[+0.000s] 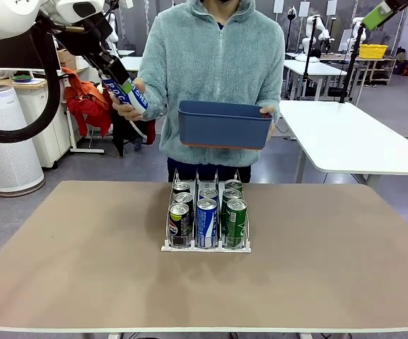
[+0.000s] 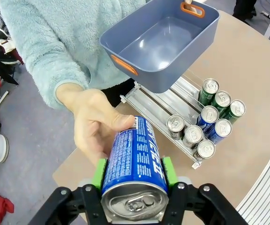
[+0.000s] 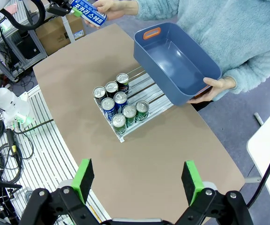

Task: Fill the beverage cans into the dispenser.
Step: Pick up the Ionic drink handed by the human, then place the picked Ionic drink in the line of the Automatic Can Dispenser with the same cans.

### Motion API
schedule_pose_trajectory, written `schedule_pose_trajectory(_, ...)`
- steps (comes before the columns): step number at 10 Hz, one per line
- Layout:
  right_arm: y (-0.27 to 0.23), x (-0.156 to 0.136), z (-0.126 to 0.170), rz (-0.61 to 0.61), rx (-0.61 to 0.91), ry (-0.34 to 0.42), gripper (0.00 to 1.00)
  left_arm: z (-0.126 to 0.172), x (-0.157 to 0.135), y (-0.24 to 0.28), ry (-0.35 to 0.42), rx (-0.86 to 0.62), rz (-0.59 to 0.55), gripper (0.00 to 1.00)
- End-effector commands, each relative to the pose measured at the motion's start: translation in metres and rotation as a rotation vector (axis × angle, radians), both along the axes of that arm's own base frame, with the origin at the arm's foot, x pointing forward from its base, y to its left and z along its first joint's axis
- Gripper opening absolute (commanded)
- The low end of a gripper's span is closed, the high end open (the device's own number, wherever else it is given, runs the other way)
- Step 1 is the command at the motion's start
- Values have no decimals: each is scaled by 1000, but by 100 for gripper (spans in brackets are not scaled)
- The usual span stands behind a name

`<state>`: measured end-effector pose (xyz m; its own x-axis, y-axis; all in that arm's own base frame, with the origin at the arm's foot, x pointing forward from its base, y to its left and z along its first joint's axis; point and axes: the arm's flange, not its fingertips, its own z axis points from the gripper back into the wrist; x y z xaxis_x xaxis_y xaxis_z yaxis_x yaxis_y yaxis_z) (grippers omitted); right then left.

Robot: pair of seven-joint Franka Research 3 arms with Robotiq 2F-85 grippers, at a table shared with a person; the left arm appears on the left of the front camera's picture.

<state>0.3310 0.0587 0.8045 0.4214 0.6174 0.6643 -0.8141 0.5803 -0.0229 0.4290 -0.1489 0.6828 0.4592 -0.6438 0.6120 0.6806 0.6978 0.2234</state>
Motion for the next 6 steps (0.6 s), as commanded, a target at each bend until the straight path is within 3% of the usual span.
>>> schedule_pose_trajectory(1,2,-3,-3,-7,0,4,100,0,1,4,-4,1,-5,0)
schedule_pose_trajectory(6,2,-3,-3,-7,0,4,100,0,1,4,-4,1,-5,0)
